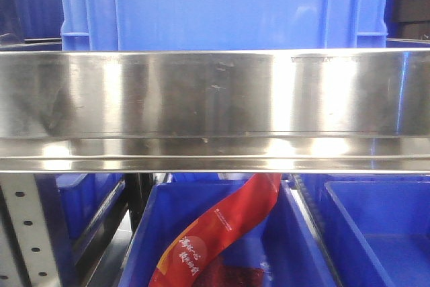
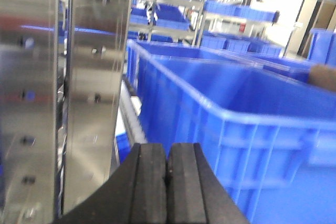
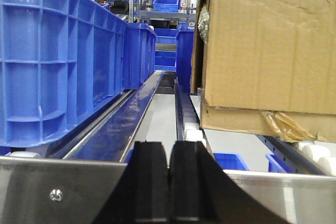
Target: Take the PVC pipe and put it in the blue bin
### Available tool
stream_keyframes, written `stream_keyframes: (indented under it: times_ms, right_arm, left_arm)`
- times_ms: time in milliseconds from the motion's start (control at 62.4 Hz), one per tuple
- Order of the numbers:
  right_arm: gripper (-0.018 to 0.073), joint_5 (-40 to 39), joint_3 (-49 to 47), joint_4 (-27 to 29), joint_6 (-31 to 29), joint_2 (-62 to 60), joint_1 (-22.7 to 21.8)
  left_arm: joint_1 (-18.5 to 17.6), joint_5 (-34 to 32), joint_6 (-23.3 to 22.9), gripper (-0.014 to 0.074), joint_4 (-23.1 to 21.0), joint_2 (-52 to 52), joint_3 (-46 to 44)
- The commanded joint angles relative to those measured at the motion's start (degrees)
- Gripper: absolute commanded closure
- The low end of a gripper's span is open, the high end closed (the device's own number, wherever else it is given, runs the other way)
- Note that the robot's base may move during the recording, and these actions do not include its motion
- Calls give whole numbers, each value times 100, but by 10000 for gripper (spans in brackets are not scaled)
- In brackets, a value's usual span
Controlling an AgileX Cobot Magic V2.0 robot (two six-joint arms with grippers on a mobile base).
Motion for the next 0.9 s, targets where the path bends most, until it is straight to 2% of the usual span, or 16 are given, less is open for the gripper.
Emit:
stream_keyframes:
  times_ms: [0, 273, 545, 737, 818, 882]
  right_arm:
    - [728, -85, 12, -18, -47, -16, -38]
    - [728, -85, 12, -18, -47, -16, -38]
    - [728, -85, 12, -18, -47, -16, -38]
    - [728, -85, 12, -18, -47, -16, -38]
    - [728, -85, 12, -18, -47, -16, -38]
    - [728, -85, 12, -18, -47, -16, -38]
  left_arm:
    - [36, -154, -43, 707, 66, -225, 276]
    - [36, -209, -43, 707, 452, -1473, 1786]
    - [82, -187, -43, 707, 741, -2793, 2794]
    - [661, -159, -43, 707, 668, -2793, 3033]
    - [964, -534, -43, 707, 429, -2793, 3249]
    - [1223, -1117, 1, 707, 209, -2793, 3381]
